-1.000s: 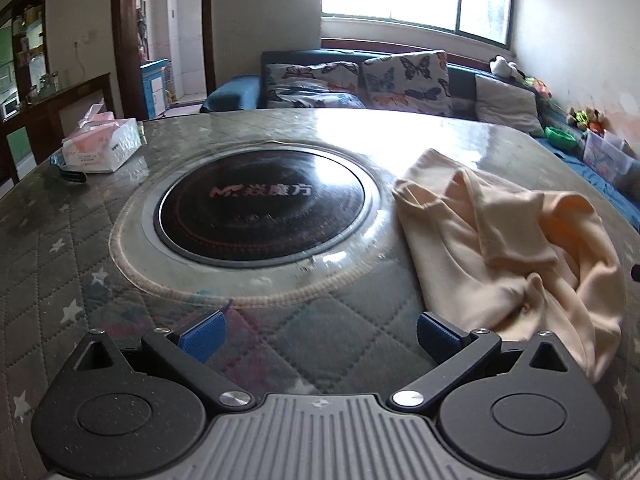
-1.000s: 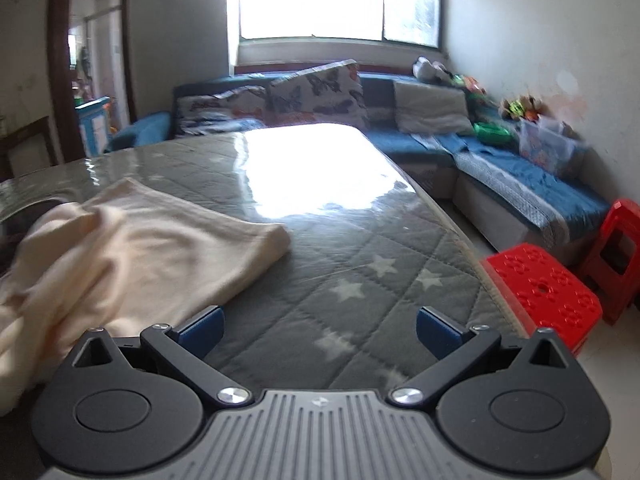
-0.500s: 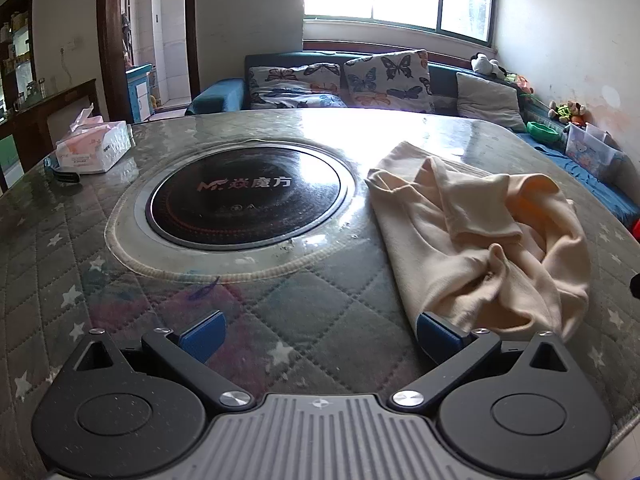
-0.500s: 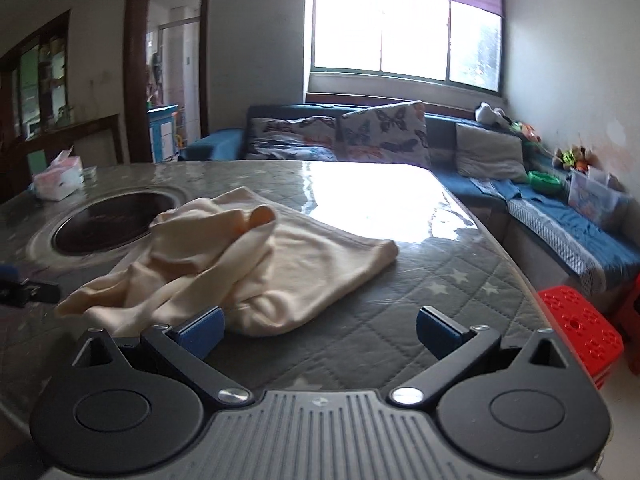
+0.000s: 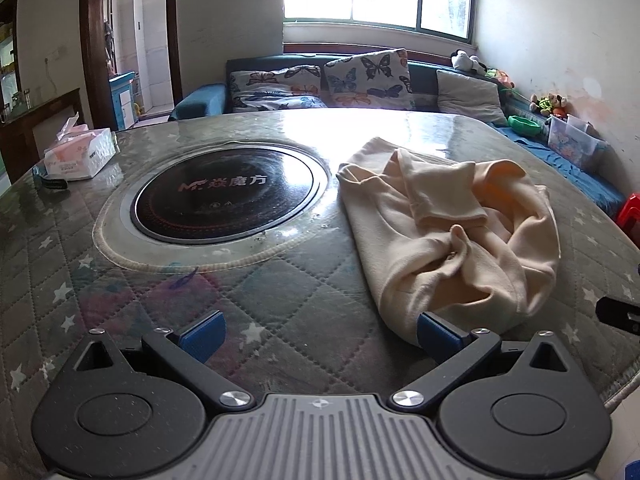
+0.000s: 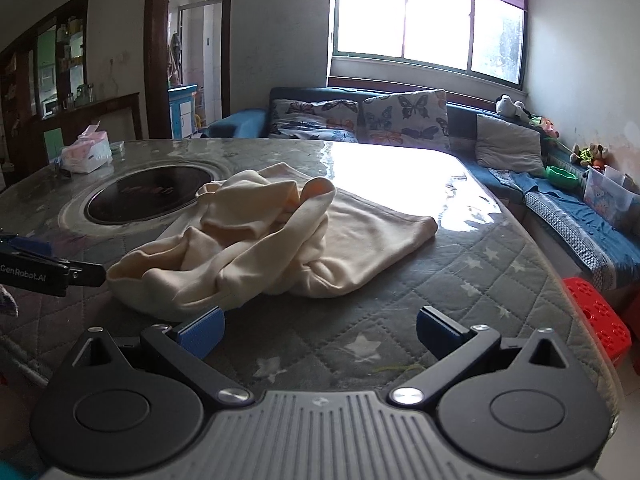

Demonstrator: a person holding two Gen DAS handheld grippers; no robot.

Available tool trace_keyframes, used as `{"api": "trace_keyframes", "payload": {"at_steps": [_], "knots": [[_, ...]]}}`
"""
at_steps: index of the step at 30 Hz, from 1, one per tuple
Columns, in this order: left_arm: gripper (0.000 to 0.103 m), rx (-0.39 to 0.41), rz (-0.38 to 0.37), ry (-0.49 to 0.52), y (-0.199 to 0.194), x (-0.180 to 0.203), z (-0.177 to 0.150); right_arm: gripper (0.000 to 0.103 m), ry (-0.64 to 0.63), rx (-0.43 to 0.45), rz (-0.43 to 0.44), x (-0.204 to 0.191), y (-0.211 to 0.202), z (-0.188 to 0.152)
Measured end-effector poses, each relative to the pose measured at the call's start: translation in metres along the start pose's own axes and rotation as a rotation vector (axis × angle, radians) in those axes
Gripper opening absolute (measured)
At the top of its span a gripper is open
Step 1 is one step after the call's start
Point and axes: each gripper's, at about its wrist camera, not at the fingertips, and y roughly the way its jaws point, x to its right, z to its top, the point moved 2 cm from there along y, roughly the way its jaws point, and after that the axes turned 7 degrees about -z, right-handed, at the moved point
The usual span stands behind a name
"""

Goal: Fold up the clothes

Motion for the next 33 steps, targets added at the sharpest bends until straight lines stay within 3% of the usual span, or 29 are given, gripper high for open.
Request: {"api": "trace_keyframes", "payload": {"at_steps": [15, 33], "knots": [[0.103, -0.027, -0.005, 0.025, -0.002, 0.013, -0.010, 0.103, -0.004, -0.042, 0.048, -0.022, -0.006, -0.014], [0.103, -0.053, 0.004, 0.043, -0.004, 0.024, -0.019, 0.103, 0.029, -0.081, 0.001, -0.035, -0.009, -0.020]]}}
